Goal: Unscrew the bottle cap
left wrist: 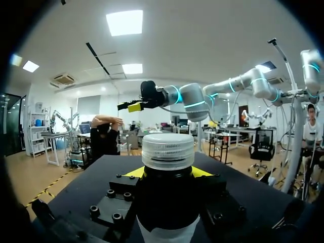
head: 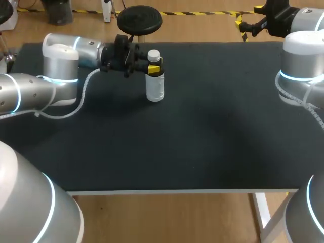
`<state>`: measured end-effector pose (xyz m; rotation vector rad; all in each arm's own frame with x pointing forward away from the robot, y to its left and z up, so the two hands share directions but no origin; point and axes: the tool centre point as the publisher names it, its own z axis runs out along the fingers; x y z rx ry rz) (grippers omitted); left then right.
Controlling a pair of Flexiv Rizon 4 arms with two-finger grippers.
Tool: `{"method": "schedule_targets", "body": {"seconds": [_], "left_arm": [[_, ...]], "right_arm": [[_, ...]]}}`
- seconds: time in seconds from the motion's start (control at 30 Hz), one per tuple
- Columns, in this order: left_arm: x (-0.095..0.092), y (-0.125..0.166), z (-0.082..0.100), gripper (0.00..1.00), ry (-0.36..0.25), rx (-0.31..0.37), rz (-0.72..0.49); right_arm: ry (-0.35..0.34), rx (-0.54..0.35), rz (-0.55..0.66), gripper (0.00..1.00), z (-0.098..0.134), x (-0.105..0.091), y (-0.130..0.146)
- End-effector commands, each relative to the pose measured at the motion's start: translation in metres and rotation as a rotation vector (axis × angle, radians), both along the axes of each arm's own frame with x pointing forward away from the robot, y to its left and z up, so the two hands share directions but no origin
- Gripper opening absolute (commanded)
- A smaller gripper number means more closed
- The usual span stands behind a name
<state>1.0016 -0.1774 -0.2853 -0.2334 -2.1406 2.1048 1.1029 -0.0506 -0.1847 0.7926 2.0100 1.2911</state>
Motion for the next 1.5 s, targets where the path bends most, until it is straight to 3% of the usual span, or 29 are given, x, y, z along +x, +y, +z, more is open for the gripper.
{"method": "schedule_targets", "body": {"seconds": [0.03,0.4,0.47,0.63,0.87,1.5], "left_arm": [[0.003,0.0,-0.001,0.0,0.001,-0.003,-0.008],[0.003,0.0,-0.001,0.0,0.001,-0.003,-0.008],[0.003,0.0,-0.001,0.0,0.001,-0.003,-0.008],[0.003,0.0,-0.001,0.0,0.001,-0.003,-0.008],[0.003,0.0,-0.001,0.0,0.001,-0.003,-0.008],[0.003,0.0,-0.001,0.0,0.001,-0.003,-0.008]], "right_arm": [[0.0,0.001,0.001,1.0,0.0,0.001,0.0],[0.0,0.001,0.001,1.0,0.0,0.001,0.0],[-0.004,-0.003,0.113,1.0,0.0,0.006,0.003],[0.067,-0.008,0.345,1.0,-0.002,0.014,0.018],[0.146,0.02,0.683,1.0,-0.013,0.013,0.043],[0.184,0.204,1.147,1.0,-0.022,-0.012,0.094]]}}
